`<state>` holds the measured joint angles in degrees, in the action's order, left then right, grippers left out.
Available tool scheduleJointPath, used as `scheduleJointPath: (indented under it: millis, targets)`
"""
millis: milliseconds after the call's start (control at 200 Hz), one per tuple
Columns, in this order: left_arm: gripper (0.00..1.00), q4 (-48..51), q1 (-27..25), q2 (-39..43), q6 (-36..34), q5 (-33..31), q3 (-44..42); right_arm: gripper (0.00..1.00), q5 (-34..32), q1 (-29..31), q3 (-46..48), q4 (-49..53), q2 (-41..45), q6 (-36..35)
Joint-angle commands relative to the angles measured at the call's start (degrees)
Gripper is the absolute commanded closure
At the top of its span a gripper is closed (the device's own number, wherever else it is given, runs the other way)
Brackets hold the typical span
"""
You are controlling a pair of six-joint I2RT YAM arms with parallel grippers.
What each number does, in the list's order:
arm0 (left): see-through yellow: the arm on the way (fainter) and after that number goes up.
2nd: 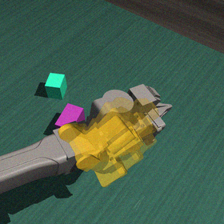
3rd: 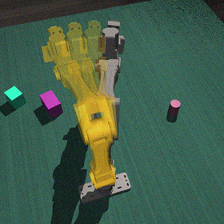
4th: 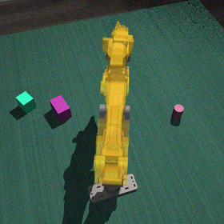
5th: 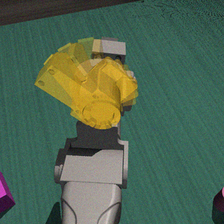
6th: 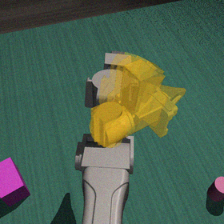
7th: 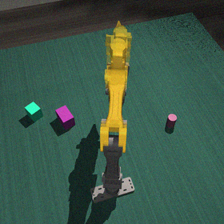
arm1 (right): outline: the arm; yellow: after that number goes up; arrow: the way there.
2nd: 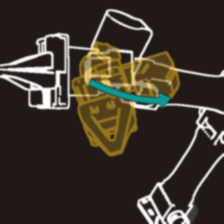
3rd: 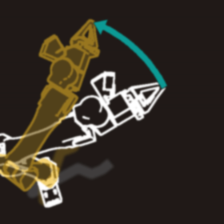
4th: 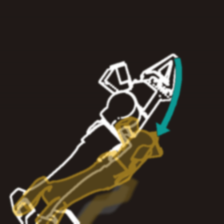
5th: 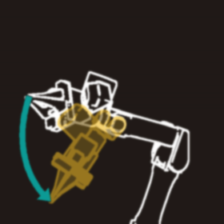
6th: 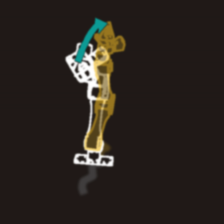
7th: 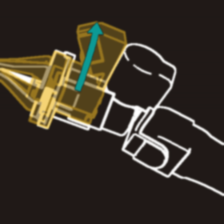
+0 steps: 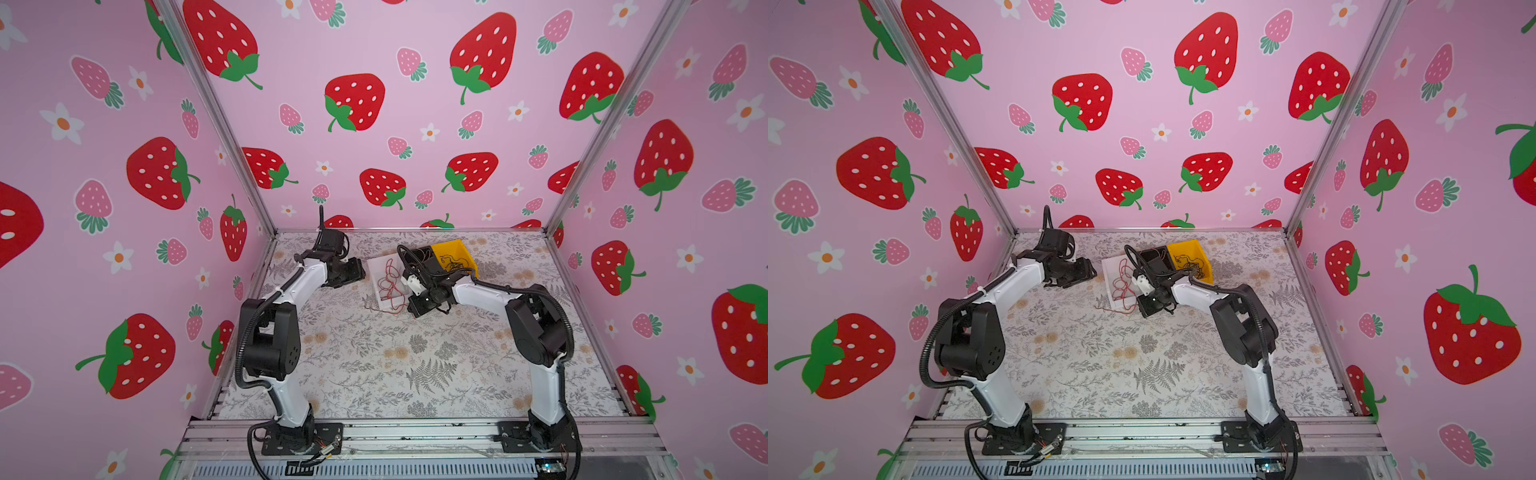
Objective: Untangle the cables
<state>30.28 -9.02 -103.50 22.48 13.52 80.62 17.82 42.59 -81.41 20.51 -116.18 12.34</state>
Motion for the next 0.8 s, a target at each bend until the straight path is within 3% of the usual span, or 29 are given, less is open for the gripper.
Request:
scheduleJointPath:
  millis: [0,375,625,795]
  targets:
    - [0.35,1.08,-0.19,1.0,-0.54,-0.6,1.36,1.0,-0.33,-0.15,-1.71,-3.25,3.69,2.96]
    - [0.35,1.17,-0.16,1.17,-0.84,-0.69,1.12,1.0,-3.24,-1.64,-8.19,-3.28,3.99,7.41]
    - [0.35,1.32,-0.13,1.11,-1.03,-1.13,1.03,1.0,-10.58,-1.56,-16.65,3.0,-1.01,3.38]
    - [0.35,1.2,-0.1,1.2,-1.1,-1.77,1.03,1.0,-12.11,-1.21,-20.29,4.43,-4.55,1.81]
